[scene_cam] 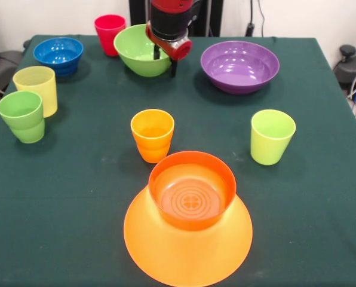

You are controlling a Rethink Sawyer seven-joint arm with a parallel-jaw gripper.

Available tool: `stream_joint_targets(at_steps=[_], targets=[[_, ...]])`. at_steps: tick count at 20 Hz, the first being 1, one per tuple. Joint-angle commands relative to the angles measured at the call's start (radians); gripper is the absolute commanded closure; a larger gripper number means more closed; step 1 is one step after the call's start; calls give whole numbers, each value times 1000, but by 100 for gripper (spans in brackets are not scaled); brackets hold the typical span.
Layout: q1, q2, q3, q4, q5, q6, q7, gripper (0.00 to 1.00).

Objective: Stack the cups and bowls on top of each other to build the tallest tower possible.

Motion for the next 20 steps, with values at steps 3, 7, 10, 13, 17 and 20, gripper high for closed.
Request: stream_joint_targets(at_steps=[3, 7, 10, 13, 17, 20], targets=[[-36, 16, 98, -11, -98, -50, 0, 0], [-38, 1, 92, -15, -122, -32, -2, 100], [-41, -23, 87, -15, -133, -8, -5, 100], [-63, -68, 94, -2, -137, 32, -10, 100], [-84, -160, 98, 16, -141, 86, -24, 100], [-105, -192, 102, 17, -151, 104, -40, 100]])
